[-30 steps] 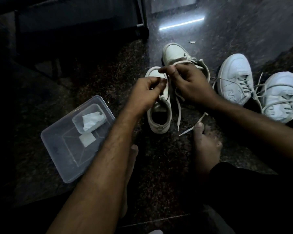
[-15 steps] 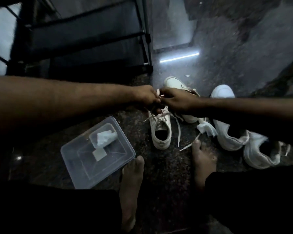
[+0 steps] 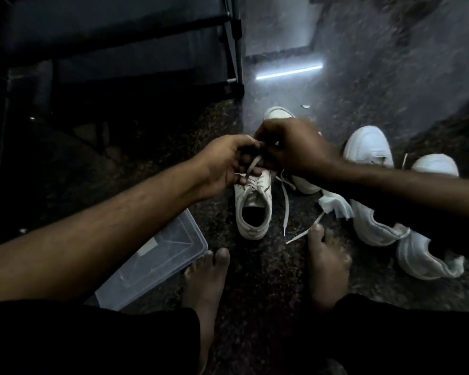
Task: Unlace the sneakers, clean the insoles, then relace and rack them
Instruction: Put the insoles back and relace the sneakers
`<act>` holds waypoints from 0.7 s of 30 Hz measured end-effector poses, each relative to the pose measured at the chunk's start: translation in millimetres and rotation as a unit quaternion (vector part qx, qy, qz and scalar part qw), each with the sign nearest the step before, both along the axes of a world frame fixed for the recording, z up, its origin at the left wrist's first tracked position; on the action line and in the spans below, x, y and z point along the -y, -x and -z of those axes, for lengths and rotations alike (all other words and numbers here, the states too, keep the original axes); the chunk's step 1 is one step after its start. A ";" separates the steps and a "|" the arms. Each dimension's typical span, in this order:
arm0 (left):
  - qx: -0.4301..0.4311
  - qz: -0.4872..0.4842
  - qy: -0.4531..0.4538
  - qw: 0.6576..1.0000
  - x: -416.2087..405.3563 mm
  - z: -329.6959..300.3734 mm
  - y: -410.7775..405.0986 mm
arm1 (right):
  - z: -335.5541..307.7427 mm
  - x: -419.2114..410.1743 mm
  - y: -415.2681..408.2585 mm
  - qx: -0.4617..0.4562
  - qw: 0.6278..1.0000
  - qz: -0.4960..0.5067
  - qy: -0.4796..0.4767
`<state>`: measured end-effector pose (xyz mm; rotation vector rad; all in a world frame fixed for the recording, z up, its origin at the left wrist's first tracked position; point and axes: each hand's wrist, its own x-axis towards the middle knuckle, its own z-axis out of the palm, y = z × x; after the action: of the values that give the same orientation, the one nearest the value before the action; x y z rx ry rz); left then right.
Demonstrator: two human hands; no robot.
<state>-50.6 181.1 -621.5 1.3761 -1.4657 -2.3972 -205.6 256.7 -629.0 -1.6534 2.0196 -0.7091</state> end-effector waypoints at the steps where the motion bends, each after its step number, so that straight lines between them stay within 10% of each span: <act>1: 0.010 0.014 0.030 0.999 -0.9 -2.5 -0.3 | 2.9 0.8 2.6 0.001 1.000 0.005 0.001; 7: -0.008 0.080 0.324 0.943 -7.4 7.9 -5.8 | 21.7 -10.0 25.6 0.046 0.990 0.065 -0.116; 13: 0.044 0.165 0.561 0.810 -6.7 17.6 -8.7 | 12.6 -18.7 27.7 0.209 0.961 -0.030 -0.178; 21: -0.003 0.135 0.578 0.805 -4.8 24.7 -8.0 | -1.0 -18.4 21.5 0.324 0.911 -0.114 -0.229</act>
<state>-42.6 185.9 -646.2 0.8161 -2.5154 -0.9968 -227.1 275.1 -628.0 -1.1457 1.3543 -0.5452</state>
